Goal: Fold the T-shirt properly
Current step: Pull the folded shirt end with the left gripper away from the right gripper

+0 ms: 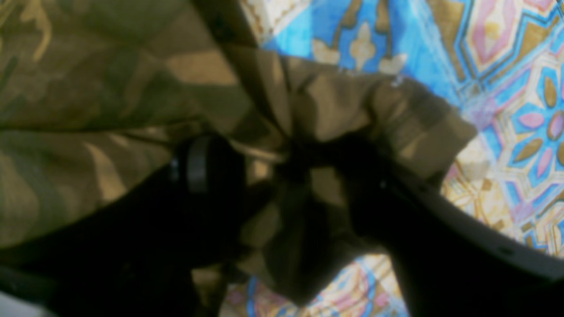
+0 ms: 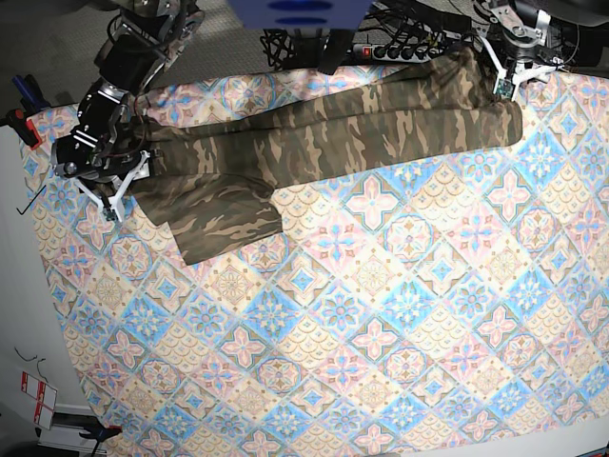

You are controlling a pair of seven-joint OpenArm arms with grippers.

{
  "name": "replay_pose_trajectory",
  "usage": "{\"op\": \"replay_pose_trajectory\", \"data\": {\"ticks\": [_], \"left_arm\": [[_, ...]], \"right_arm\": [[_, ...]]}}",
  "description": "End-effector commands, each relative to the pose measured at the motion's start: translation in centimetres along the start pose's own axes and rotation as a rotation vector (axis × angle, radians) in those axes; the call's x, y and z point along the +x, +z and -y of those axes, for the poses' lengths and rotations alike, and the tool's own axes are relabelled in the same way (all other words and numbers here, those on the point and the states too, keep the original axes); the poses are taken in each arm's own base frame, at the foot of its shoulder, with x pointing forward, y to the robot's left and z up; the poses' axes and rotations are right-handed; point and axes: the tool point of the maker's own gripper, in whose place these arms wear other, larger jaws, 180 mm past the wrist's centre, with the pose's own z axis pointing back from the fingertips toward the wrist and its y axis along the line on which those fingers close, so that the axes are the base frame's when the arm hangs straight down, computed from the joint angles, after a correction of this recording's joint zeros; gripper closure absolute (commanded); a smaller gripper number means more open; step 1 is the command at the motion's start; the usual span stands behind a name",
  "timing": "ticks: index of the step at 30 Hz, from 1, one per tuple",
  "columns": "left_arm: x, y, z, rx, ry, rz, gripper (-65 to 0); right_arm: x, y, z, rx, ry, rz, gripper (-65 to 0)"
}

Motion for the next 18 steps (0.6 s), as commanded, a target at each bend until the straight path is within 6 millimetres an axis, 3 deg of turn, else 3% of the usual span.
{"op": "replay_pose_trajectory", "data": {"ticks": [1, 8, 11, 15, 18], "left_arm": [[0.5, 0.8, -1.1, 0.039, 0.004, 0.03, -29.5], [3.8, 2.9, -3.2, 0.091, 0.091, 0.161, -29.1], [6.7, 2.6, -2.7, 0.056, 0.171, 0.242, -28.7], [10.1, 2.8, -0.8, -0.023, 0.202, 0.347, -23.0], [10.9, 3.1, 0.0, -0.063, 0.251, 0.39, -24.3]], "right_arm": [[0.4, -1.2, -2.1, 0.022, -0.032, 0.027, -40.1], [0.4, -1.3, -2.3, 0.029, -0.027, 0.024, -40.2], [1.2, -1.5, -3.5, 0.043, 0.033, 0.025, -40.1], [1.9, -1.5, -4.4, 0.055, 0.075, 0.03, -40.1], [1.8, -1.6, -4.5, 0.057, 0.076, 0.027, -40.1]]}}
